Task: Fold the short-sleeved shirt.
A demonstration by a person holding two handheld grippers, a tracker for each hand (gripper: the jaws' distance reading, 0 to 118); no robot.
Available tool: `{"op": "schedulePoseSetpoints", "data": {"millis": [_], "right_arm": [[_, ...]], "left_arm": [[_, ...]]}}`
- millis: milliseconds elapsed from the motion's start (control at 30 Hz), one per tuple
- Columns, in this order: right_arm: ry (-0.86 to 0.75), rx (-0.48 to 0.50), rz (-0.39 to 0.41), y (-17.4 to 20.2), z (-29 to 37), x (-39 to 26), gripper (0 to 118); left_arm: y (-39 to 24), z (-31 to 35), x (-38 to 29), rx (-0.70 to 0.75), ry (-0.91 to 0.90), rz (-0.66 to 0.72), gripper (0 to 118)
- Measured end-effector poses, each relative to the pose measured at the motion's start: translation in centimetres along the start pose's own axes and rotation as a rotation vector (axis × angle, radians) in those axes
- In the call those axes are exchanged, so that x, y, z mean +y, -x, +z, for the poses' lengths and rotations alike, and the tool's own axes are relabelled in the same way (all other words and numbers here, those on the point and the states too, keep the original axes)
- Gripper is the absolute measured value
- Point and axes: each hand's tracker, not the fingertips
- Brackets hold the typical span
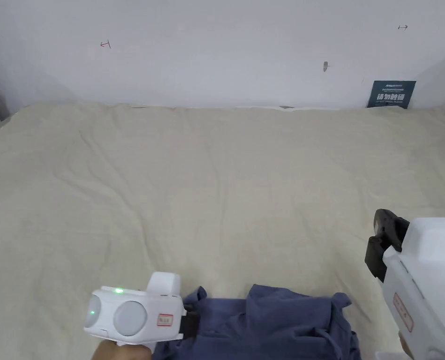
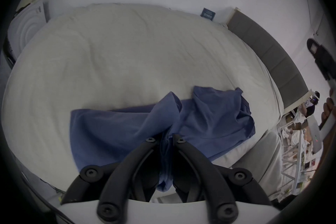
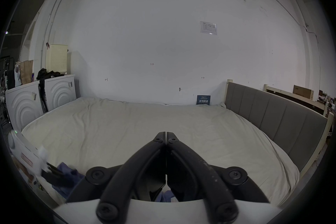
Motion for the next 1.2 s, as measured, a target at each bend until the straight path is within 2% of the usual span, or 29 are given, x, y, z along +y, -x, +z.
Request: {"op": "schedulePoseSetpoints", "data": {"millis": [100, 133, 167, 200, 233, 267, 300, 400, 600, 667, 733, 767, 800, 833, 867, 967, 1133, 1200], "right_arm": [[-0.001, -0.003, -0.006, -0.5, 0.1, 0.0, 2], [0.002, -0.004, -0.005, -0.7, 0.2, 0.1, 2], [0.004, -0.007, -0.002, -1.0, 0.2, 0.0, 2], [0.004, -0.012, 0.003, -1.1, 0.2, 0.0, 2], [0.004, -0.013, 0.005, -1.3, 0.3, 0.0, 2], [0.004, -0.017, 0.005, -1.5, 0.5, 0.0, 2], [0.003, -0.020, 0.003, -1.5, 0.7, 0.1, 2], [-0.001, -0.028, -0.007, -1.8, 1.0, 0.4, 2], [-0.021, -0.029, -0.008, -2.0, 1.6, 0.9, 2], [-0.025, -0.028, 0.003, -1.7, 1.7, 1.1, 2], [-0.026, -0.021, 0.004, -1.5, 1.9, 1.3, 2], [-0.027, -0.019, 0.003, -1.4, 1.9, 1.3, 2], [-0.028, -0.016, 0.002, -1.3, 2.0, 1.3, 2], [-0.029, -0.013, 0.000, -1.3, 1.9, 1.2, 2], [-0.027, -0.007, -0.005, -1.3, 1.9, 1.2, 2], [-0.024, 0.003, -0.019, -1.3, 1.7, 0.9, 2], [-0.013, 0.007, -0.022, -1.5, 1.5, 0.4, 2], [-0.010, 0.005, -0.029, -1.5, 1.5, 0.3, 2]], "left_arm": [[-1.4, -2.6, -0.4, 0.032, 0.033, 0.003, 14], [-1.7, -3.2, -0.6, 0.047, 0.042, -0.003, 19], [-1.8, -3.7, -0.7, 0.048, 0.056, -0.017, 33], [-1.7, -3.9, -0.8, 0.036, 0.061, -0.020, 66], [-1.9, -3.8, -1.0, 0.019, 0.061, -0.007, 91], [-2.0, -3.7, -1.0, 0.009, 0.055, 0.013, 110], [-2.0, -3.4, -1.1, 0.007, 0.040, 0.027, 118], [-1.9, -1.1, -0.8, 0.007, -0.072, 0.053, 112], [-0.5, 5.1, -0.4, 0.067, -0.328, 0.131, 110], [0.1, 6.8, -0.7, 0.126, -0.411, 0.136, 102], [0.8, 7.6, -1.3, 0.190, -0.476, 0.123, 76], [1.1, 7.8, -1.6, 0.222, -0.499, 0.125, 54], [1.5, 7.7, -2.0, 0.241, -0.510, 0.120, 20], [1.8, 7.5, -2.2, 0.254, -0.499, 0.118, 0], [2.3, 7.0, -2.3, 0.268, -0.468, 0.134, 1], [3.3, 5.3, -3.7, 0.194, -0.422, 0.147, 0], [1.6, 1.2, -5.6, 0.237, -0.347, 0.030, 0], [0.6, -0.4, -5.9, 0.218, -0.314, 0.024, 0]]}}
